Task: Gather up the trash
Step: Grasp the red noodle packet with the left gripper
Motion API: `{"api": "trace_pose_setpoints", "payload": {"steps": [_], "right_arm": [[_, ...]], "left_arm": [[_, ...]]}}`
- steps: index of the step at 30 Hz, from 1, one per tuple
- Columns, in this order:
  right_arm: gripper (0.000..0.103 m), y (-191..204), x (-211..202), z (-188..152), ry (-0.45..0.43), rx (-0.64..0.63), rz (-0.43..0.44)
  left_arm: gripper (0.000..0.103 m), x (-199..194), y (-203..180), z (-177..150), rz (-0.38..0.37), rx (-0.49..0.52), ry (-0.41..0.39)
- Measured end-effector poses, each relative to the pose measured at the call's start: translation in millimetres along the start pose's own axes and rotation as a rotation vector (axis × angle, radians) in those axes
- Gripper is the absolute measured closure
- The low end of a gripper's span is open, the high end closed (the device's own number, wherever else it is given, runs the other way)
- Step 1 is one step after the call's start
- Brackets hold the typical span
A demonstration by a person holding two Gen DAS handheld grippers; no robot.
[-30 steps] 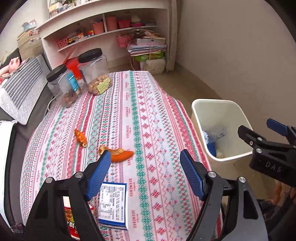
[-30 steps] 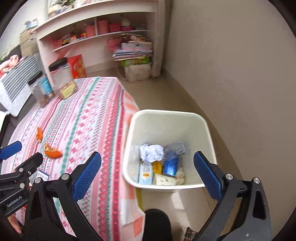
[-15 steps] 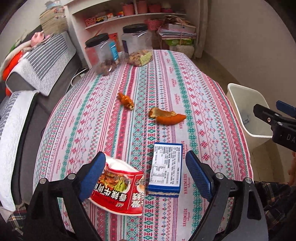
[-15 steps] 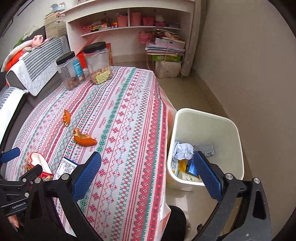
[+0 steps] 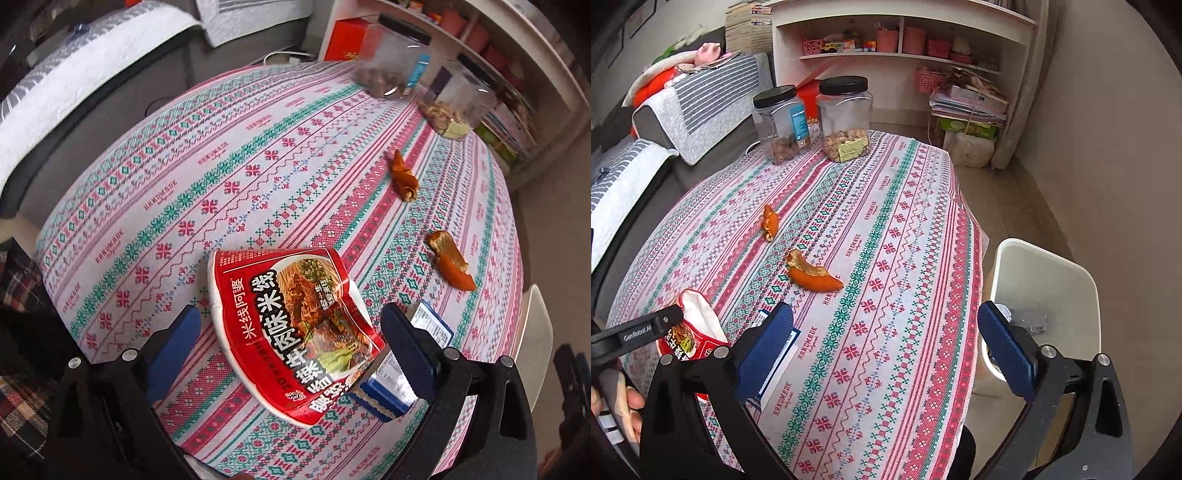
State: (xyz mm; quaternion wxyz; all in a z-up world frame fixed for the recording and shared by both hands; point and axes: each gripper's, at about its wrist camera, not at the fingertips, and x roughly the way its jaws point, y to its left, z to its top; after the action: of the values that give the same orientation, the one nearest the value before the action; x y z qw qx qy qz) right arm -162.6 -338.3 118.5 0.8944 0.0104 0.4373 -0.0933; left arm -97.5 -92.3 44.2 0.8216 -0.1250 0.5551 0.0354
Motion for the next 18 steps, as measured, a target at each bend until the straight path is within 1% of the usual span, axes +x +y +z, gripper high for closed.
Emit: {"api": "trace_pose_setpoints", "payload": {"steps": [1,3,4,6,7,8,9,10,11,12,14,18], "right_arm": [[0.007,1,2,0,0.007,-0.004,-0.001],[0.007,3,7,0,0.02,-0.009,-0.005],[0.007,4,9,0,0.027,-0.01,-0.006],[0.007,7,13,0,0.04,-0.012,-0.002],[0.007,8,16,1,0.048,-0.014,0.002],[0.007,10,19,1,0.057,-0.015,0.006],[0.007,12,22,1,0.069,-0.016,0.013],[0.007,15,25,1,0.078,-0.019,0.018],[0.007,18,28,1,0.086,-0.023,0.023],[0.007,21,30,1,0.091,-0.028,0.025],[0.007,25,32,1,0.091,-0.04,0.021],[0.007,26,36,5,0.094,-0.033,0.022]], "left_arm": [[0.007,9,-1,2,-0.001,-0.013,0.035],[0.007,25,-5,3,0.034,-0.018,0.088],[0.007,27,-5,3,0.03,-0.015,0.092],[0.008,23,-5,3,0.002,0.015,0.067],[0.012,19,-8,4,-0.007,0.054,0.05],[0.024,13,-14,6,-0.01,0.097,0.038],[0.039,8,-18,8,-0.007,0.14,0.015],[0.045,3,-23,10,-0.014,0.177,-0.003],[0.059,0,-26,15,-0.025,0.204,-0.01],[0.064,-2,-28,18,-0.037,0.224,-0.009],[0.065,-2,-29,26,-0.053,0.25,-0.005],[0.064,-9,-24,39,-0.038,0.297,-0.037]]}}
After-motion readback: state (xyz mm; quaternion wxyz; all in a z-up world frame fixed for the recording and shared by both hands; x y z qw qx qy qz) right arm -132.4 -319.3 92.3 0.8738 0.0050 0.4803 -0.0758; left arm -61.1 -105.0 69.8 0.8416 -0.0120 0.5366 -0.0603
